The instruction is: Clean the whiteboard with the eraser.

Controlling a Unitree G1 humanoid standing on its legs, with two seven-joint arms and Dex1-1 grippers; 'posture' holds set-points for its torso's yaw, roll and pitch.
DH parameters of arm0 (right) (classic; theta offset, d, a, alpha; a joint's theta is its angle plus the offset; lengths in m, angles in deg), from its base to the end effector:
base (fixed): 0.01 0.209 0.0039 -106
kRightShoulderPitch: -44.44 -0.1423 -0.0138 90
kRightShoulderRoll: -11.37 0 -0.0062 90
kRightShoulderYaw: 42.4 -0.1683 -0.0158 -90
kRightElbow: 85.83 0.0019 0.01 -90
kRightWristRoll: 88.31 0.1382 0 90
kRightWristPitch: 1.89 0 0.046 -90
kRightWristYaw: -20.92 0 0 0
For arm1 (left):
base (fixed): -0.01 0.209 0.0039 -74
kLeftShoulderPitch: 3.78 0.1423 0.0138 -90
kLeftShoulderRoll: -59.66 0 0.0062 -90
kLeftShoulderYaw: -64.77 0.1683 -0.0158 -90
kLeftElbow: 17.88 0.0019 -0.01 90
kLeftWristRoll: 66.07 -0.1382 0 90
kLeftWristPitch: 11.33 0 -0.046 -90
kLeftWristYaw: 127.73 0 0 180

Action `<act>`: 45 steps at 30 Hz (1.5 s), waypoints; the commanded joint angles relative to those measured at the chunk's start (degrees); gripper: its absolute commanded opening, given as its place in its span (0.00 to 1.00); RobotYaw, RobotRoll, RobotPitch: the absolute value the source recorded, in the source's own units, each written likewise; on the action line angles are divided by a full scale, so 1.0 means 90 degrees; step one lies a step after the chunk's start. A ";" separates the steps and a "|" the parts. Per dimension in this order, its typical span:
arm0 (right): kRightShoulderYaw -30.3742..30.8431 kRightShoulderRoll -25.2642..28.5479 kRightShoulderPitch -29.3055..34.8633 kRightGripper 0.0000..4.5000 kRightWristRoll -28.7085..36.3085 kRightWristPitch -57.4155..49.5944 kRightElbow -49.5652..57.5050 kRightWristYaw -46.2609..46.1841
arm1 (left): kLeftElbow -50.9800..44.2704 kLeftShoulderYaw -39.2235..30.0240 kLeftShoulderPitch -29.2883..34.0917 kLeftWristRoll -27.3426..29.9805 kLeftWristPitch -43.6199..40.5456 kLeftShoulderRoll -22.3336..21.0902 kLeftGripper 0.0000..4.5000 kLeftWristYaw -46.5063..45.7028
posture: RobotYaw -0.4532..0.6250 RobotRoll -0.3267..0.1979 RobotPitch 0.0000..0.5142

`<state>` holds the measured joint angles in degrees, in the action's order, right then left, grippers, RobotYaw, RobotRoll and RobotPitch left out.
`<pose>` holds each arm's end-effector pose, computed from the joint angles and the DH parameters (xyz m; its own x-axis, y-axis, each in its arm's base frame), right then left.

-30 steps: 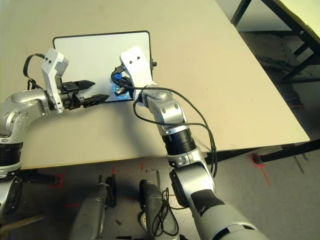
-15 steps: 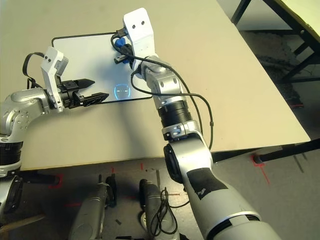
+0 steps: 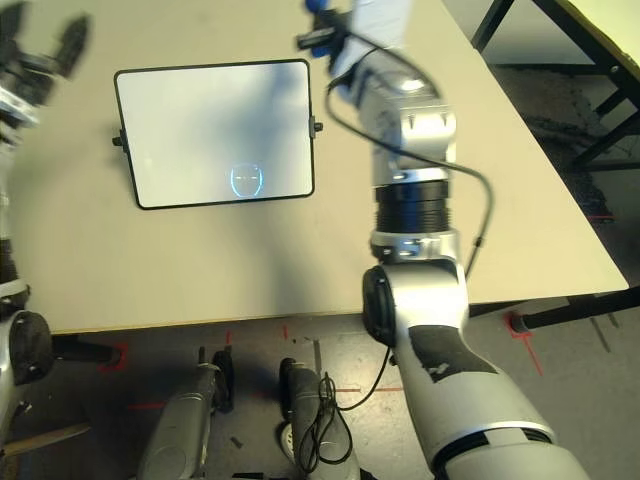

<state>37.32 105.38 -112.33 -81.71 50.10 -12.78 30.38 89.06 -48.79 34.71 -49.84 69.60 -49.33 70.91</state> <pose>0.3153 -0.1741 0.3112 0.9672 0.1364 0.2145 -0.1161 0.9877 -0.1044 0.2768 0.2841 0.2920 0.8203 -0.0228 0.5714 -0.0432 0.9939 0.1017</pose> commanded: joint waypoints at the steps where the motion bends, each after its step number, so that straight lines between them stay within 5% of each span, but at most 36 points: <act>1: 0.0061 0.0112 0.0688 0.00 -0.0044 -0.0539 -0.0090 0.0001 | 0.0512 -0.0153 0.0472 -0.0136 0.0269 -0.0154 1.00 -0.0104 | 0.50 0.62 0.40; 8: 0.0042 -0.0008 0.1465 0.00 -0.0045 -0.0596 -0.0581 -0.0136 | 0.0789 -0.0086 0.1325 -0.0153 0.0448 -0.0097 1.00 -0.0098 | 0.51 0.62 0.41; 19: 0.0254 -0.0014 0.1240 0.00 -0.0233 0.0146 -0.2037 -0.0012 | 0.0853 0.0044 0.1571 -0.0051 0.0284 0.0148 1.00 -0.0080 | 0.52 0.62 0.45; 33: -0.0297 0.0363 0.1033 1.00 -0.0001 0.1018 -0.1834 -0.0020 | 0.1718 0.0477 0.0660 -0.0158 0.0527 0.0266 1.00 0.0216 | 0.47 0.62 0.45; 45: -0.0610 0.0936 0.0852 1.00 0.0072 0.1806 -0.2994 -0.0139 | 0.2674 0.0766 -0.0089 -0.0267 0.0856 0.0274 1.00 0.0442 | 0.44 0.62 0.45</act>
<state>31.69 113.25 -104.15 -81.40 66.66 -38.62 28.49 111.64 -42.07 34.27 -51.95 76.67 -46.47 74.34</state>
